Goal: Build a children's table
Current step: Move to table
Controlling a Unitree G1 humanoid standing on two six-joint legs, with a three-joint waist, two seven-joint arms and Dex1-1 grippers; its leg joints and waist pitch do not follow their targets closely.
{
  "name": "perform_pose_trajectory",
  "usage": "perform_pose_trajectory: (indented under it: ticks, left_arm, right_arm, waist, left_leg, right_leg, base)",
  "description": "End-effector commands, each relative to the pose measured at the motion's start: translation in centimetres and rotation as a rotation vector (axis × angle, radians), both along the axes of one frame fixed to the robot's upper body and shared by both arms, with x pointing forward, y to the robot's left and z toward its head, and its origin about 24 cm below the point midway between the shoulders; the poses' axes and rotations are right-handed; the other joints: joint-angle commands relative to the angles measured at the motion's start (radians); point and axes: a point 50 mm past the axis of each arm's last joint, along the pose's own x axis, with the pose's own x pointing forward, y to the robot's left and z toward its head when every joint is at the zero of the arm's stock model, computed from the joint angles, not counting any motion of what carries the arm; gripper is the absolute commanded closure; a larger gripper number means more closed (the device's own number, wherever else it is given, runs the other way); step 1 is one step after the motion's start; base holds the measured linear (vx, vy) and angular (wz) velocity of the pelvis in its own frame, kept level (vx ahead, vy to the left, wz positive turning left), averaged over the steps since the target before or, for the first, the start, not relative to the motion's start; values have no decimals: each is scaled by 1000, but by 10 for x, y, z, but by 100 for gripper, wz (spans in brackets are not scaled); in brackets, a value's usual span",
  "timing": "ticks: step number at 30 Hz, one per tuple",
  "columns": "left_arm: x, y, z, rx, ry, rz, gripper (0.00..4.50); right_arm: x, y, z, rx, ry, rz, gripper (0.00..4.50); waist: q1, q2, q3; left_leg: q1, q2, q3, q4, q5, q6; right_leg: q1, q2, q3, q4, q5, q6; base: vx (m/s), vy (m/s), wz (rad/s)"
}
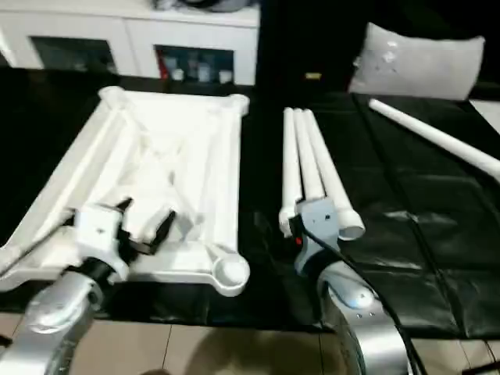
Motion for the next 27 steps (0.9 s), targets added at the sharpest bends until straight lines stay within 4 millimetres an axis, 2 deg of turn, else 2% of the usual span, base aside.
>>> perform_pose_trajectory:
  ticks: [1, 3, 7, 9, 11, 13, 14, 15, 16, 17, 19, 21, 22, 25, 27]
  left_arm:
    - [-2, 1, 1, -9, 2, 6, 2]
    - [-2, 3, -1, -3, 9, 17, 2]
    - [5, 3, 2, -27, 5, 58, 2]
    - [7, -1, 2, -13, -1, 45, 2]
    - [8, -2, 4, -31, -8, 46, 2]
    - [10, -3, 2, -47, -8, 52, 2]
    - [11, -4, 1, -45, -6, 49, 2]
    - [12, -4, -1, -41, -3, 47, 2]
    - [12, -5, -2, -38, 0, 44, 2]
    - [11, -8, -3, -35, 1, 40, 2]
    - [12, -11, 0, -39, -4, 26, 2]
    - [14, -12, 3, -33, -10, 19, 2]
    - [15, -12, 4, -29, -14, 18, 2]
    - [16, -14, 4, -28, -17, 16, 2]
    - [15, -14, 4, -31, -14, 29, 2]
  right_arm:
    - [2, 0, 1, 1, -13, -3, 0]
    - [3, 2, -1, -7, -11, -4, 0]
    - [7, 5, -2, -12, -4, 6, 0]
    - [7, 0, -4, -40, -4, -4, 0]
    - [7, -3, -4, -45, -3, -17, 0]
    - [7, -5, -4, -51, -4, -28, 0]
    - [7, -4, -4, -50, -4, -30, 0]
    - [8, -4, -3, -52, -5, -32, 0]
    - [7, -4, -3, -59, -4, -34, 0]
    - [6, -5, -3, -65, -4, -37, 0]
    - [8, -2, 0, -50, -8, -27, 0]
    - [10, 2, 2, -54, -18, -3, 0]
    - [11, 2, 2, -59, -22, -4, 0]
    - [13, -2, 2, -56, -21, -21, 0]
    - [14, -6, 1, -59, -13, -45, 0]
  waist:
    - [6, 12, -38]
    - [8, 5, -41]
    - [10, 2, -42]
    - [12, -3, -43]
    - [10, -3, -45]
    - [7, -5, -46]
    - [6, -9, -44]
    - [6, -8, -44]
    - [4, -18, -45]
    - [5, -24, -44]
    - [6, -12, -46]
    - [3, -10, -45]
    - [0, -15, -46]
    - [0, -19, -45]
    - [1, -27, -45]
  left_leg:
    - [0, 60, -12, -79, -89, 27]
    - [0, 60, -9, -77, -85, 19]
    - [0, 56, -9, -75, -68, 9]
    - [-1, 56, -8, -74, -52, 11]
    - [-2, 55, -8, -71, -25, 14]
    - [-3, 55, -7, -70, -19, 15]
    - [-2, 54, -5, -70, -24, 18]
    - [-2, 53, -6, -71, -30, 19]
    - [-2, 54, -4, -70, -34, 23]
    - [-2, 55, -4, -72, -32, 26]
    - [1, 58, -6, -71, -28, 23]
    - [3, 60, -8, -73, -36, 12]
    - [4, 60, -8, -73, -41, 7]
    - [3, 58, -7, -72, -41, 7]
    - [3, 59, -5, -71, -38, 11]
  right_leg:
    - [26, -82, 44, -72, 44, -169]
    - [27, -82, 46, -72, 64, -162]
    - [30, -81, 45, -69, 97, -157]
    - [32, -80, 45, -68, 113, -150]
    - [34, -79, 44, -64, 156, -147]
    - [36, -79, 44, -63, 168, -147]
    - [35, -78, 45, -66, 157, -146]
    - [35, -79, 45, -66, 145, -145]
    - [35, -79, 45, -69, 127, -142]
    - [36, -79, 45, -69, 112, -139]
    - [31, -81, 45, -66, 108, -141]
    - [30, -79, 43, -64, 130, -146]
    - [32, -78, 43, -64, 143, -149]
    - [33, -79, 44, -64, 155, -150]
    - [35, -80, 45, -64, 152, -151]
  base:
    - [0, 0, 0]
    - [0, 0, 0]
    - [0, 0, 0]
    - [0, 0, 0]
    - [0, 0, 0]
    - [0, 0, 0]
    - [0, 0, 0]
    - [0, 0, 0]
    - [0, 0, 0]
    - [0, 0, 0]
    - [0, 0, 0]
    - [0, 0, 0]
    - [0, 0, 0]
    - [0, 0, 0]
    - [0, 0, 0]
